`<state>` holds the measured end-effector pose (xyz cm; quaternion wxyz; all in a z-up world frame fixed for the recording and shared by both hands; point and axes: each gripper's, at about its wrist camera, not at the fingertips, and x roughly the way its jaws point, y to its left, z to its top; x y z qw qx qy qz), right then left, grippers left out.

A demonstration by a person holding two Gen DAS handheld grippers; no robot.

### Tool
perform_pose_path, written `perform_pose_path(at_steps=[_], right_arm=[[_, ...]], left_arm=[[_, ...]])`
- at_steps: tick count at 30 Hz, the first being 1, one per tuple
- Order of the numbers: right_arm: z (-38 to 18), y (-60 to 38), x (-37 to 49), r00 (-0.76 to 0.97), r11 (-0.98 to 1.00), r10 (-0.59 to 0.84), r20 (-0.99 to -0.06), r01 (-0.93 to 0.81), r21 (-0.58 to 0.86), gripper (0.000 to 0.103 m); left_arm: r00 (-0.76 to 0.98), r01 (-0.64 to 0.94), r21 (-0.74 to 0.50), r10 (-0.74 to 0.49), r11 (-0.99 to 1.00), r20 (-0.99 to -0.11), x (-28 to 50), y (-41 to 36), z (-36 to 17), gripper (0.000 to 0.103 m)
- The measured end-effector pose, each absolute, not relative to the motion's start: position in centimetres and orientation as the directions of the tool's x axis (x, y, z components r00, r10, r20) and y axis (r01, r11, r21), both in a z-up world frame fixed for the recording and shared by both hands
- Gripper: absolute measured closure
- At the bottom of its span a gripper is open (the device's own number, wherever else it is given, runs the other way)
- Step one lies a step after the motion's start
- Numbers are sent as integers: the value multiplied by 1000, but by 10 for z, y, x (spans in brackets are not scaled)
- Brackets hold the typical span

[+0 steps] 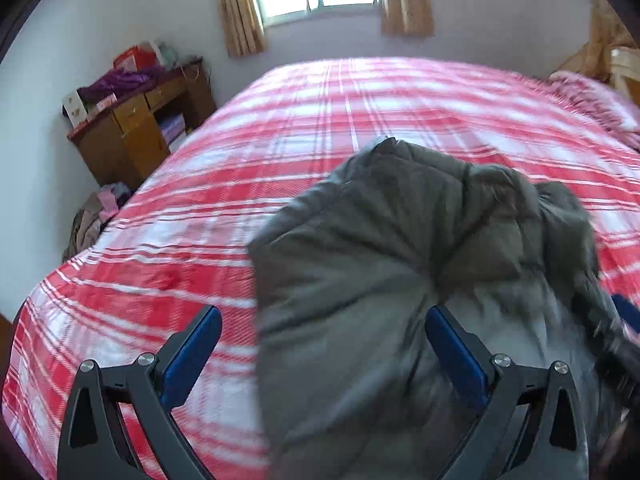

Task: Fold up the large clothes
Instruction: 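Grip the folded grey jacket bundle with both grippers from opposite sides, then lift the jacket bundle with both grippers and carry it along the bed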

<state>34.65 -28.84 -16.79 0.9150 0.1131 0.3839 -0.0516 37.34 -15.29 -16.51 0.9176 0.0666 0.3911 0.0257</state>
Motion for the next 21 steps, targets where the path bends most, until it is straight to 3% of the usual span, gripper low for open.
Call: perform_pose_path(at_steps=[3, 8, 13, 15, 16, 21], right_arm=[[-158, -295, 319, 738, 968, -32, -675, 190, 161, 21], [-176, -300, 301, 718, 956, 28, -695, 183, 228, 21], [-189, -304, 305, 695, 930, 123, -708, 169, 327, 21], [-189, -304, 304, 703, 929, 134, -698, 157, 335, 24], [-188, -303, 302, 710, 928, 153, -688, 136, 347, 30], [-192, -300, 302, 715, 926, 185, -674, 103, 364, 31]], left_arm=[[674, 15, 113, 73, 994, -735, 351, -132, -177, 1], [656, 13, 18, 5, 1000, -755, 340, -118, -193, 1], [662, 46, 71, 23, 996, -749, 344, -134, -200, 1], [675, 53, 92, 32, 994, -737, 343, -138, -201, 1], [676, 55, 91, 30, 994, -736, 345, -138, -201, 1], [670, 39, 50, 11, 998, -742, 352, -136, -205, 1]])
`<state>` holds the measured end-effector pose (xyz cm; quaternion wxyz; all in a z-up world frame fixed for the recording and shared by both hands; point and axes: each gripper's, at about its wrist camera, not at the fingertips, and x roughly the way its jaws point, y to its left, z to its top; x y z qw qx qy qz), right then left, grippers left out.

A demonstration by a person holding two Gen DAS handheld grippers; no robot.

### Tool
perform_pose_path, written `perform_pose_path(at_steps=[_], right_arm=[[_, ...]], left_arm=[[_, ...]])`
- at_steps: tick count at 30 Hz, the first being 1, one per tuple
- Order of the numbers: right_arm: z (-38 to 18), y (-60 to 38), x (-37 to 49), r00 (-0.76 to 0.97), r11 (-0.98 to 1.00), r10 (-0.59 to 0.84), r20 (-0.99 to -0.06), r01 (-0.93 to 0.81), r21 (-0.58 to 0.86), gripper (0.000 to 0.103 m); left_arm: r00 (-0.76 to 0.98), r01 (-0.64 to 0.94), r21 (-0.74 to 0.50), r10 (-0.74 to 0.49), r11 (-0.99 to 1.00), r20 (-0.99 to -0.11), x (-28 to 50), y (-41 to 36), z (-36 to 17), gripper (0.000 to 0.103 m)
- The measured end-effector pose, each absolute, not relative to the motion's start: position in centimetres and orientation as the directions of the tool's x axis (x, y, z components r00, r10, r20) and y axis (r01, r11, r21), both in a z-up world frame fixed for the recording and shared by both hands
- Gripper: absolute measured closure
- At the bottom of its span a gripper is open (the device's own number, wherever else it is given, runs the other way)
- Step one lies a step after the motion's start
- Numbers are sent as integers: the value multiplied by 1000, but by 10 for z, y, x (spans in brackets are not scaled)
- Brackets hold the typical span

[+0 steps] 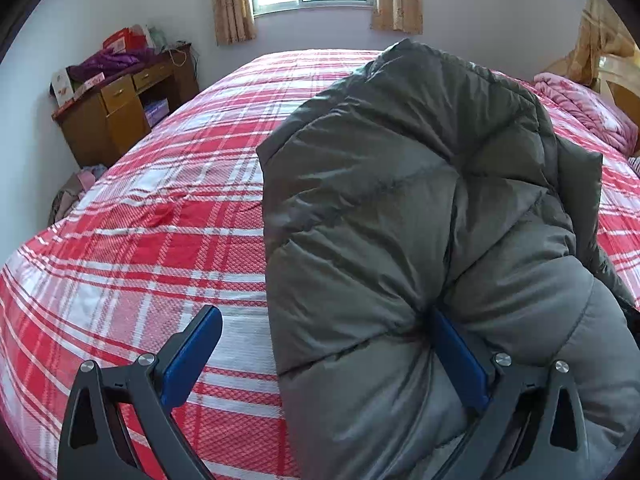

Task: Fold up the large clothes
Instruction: 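Lift the jacket bundle with both grippers and carry it along the bed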

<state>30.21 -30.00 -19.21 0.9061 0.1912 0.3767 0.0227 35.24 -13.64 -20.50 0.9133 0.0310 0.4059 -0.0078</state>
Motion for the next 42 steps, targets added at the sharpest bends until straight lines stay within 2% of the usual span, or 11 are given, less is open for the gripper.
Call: perform_pose_path(at_steps=[4, 7, 13, 16, 20, 24, 27, 29, 31, 33, 42], right_arm=[[-194, -300, 315, 699, 926, 211, -683, 80, 369, 31], [-194, -299, 309, 710, 922, 245, -661, 40, 385, 47], [-196, -296, 315, 695, 920, 264, -669, 27, 391, 42], [-197, -295, 315, 700, 921, 267, -662, 17, 389, 47], [-198, -297, 316, 698, 912, 289, -656, 7, 410, 45], [-200, -302, 315, 697, 911, 294, -654, 3, 413, 47], [-200, -302, 313, 698, 906, 316, -643, -22, 422, 61], [-200, -300, 312, 696, 900, 342, -631, -49, 433, 73], [-197, -296, 309, 703, 902, 350, -620, -73, 426, 77], [-195, -295, 306, 709, 901, 353, -610, -83, 425, 79], [-174, -295, 267, 751, 853, 427, -504, -149, 500, 83]], left_arm=[[673, 62, 70, 10, 996, -740, 353, -140, -206, 1], [678, 72, 61, -4, 996, -735, 353, -141, -207, 1], [669, 78, -8, -59, 997, -741, 356, -137, -211, 1], [665, 98, -26, -85, 995, -742, 356, -136, -211, 4], [651, 120, -70, -132, 990, -747, 357, -134, -213, 5], [650, 173, -87, -180, 981, -739, 355, -140, -210, 22], [655, 203, -63, -184, 977, -733, 350, -149, -207, 33], [663, 226, -46, -188, 973, -725, 346, -154, -204, 46], [688, 244, 27, -154, 969, -709, 338, -164, -199, 67], [702, 247, 64, -133, 967, -699, 331, -167, -192, 77], [764, 239, 64, -146, 969, -628, 292, -134, -137, 85]])
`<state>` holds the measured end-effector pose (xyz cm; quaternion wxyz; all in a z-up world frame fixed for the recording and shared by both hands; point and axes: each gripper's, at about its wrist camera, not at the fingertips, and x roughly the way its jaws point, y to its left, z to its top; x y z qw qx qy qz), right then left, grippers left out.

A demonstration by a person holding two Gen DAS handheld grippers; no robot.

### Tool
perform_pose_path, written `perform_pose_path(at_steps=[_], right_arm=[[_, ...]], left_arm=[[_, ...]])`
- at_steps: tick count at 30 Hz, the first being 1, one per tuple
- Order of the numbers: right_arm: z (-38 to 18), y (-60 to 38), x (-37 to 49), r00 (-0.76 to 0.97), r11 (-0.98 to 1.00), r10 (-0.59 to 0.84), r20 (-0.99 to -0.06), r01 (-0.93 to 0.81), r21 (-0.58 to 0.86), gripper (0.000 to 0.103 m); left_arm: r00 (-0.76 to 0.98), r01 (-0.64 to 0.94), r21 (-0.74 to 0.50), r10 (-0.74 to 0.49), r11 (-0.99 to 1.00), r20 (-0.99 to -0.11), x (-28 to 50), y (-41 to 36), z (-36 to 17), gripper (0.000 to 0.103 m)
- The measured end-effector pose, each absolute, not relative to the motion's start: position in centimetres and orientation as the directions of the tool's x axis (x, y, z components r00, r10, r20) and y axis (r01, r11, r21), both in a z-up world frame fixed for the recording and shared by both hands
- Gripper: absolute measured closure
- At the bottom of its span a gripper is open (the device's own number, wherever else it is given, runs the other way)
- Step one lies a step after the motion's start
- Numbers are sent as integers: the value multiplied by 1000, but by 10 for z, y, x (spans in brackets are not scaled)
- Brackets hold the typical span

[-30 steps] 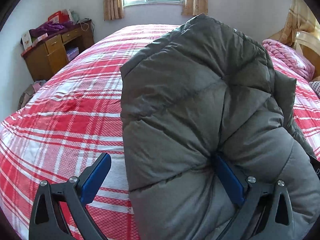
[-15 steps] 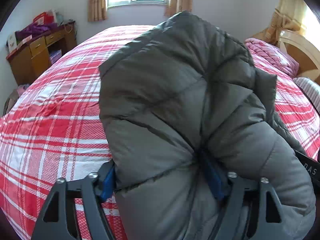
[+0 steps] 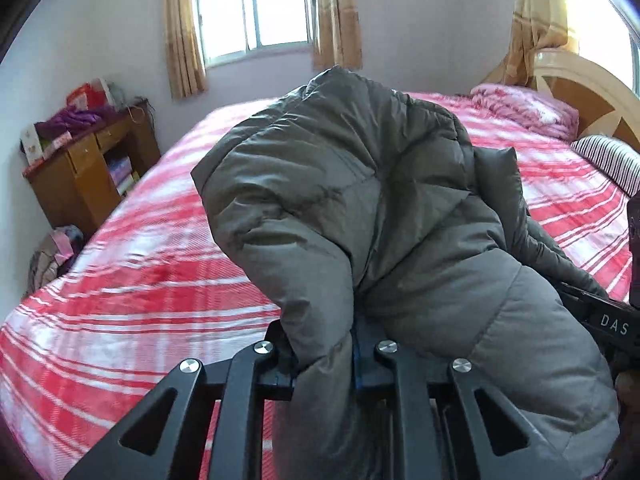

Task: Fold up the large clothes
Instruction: 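Lift the jacket bundle with both grippers and carry it along the bed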

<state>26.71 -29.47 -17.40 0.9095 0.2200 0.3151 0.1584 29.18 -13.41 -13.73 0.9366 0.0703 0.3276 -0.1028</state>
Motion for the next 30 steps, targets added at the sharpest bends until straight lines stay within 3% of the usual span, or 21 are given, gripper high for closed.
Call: perform_pose_path(at_steps=[12, 30], right_arm=[[-117, -231, 244, 744, 799, 547, -384, -326, 506, 83], [-121, -124, 261, 634, 769, 636, -440, -470, 433, 83]], left_arm=[[828, 136, 85, -66, 987, -557, 233, -57, -83, 85], [826, -36, 35, 49, 999, -562, 193, 46, -98, 85]])
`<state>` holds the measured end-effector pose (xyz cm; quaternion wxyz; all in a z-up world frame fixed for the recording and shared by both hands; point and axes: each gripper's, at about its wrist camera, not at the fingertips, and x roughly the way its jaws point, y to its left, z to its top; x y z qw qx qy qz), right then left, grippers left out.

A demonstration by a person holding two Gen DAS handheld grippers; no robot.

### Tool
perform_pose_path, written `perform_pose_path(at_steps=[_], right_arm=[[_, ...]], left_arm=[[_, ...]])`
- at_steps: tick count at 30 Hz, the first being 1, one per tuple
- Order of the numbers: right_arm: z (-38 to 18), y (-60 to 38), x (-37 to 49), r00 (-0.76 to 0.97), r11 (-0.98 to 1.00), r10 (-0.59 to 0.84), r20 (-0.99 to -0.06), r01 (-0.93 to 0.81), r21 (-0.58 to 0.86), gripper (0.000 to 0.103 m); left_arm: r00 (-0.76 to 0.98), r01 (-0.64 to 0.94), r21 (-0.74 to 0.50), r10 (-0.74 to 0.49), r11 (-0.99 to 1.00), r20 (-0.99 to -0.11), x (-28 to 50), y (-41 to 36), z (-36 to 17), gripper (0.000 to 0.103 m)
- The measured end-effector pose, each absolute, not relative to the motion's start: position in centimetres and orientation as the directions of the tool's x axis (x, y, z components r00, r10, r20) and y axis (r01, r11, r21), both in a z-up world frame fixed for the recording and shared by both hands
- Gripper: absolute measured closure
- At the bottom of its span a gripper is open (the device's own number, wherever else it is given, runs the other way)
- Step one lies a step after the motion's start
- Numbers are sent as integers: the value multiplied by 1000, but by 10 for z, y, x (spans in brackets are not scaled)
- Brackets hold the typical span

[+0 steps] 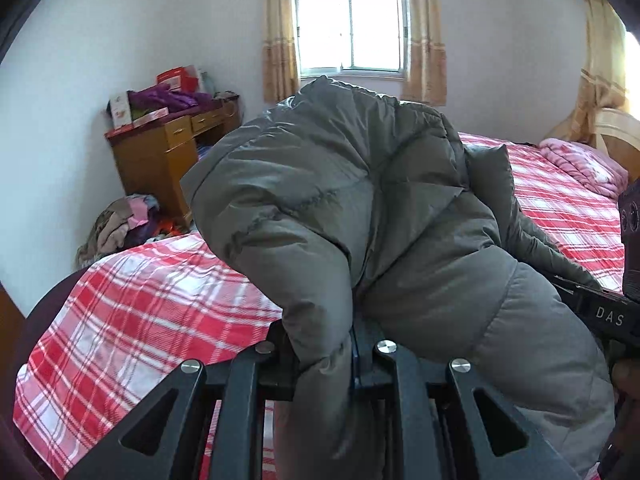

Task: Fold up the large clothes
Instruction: 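Lift the jacket bundle with both grippers and carry it along the bed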

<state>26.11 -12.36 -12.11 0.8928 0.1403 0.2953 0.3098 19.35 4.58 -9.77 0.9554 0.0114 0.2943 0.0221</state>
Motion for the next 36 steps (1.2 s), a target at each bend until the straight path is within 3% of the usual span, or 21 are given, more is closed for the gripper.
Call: perform_pose_path(at_steps=[27, 36], right_arm=[[-141, -28, 325, 513, 741, 660, -549, -565, 363, 83], [-168, -9, 335, 490, 766, 619, -614, -549, 334, 83]], left_arm=[[780, -171, -42, 109, 984, -617, 192, 151, -141, 85], [752, -205, -35, 134, 978, -645, 195, 166, -167, 76]])
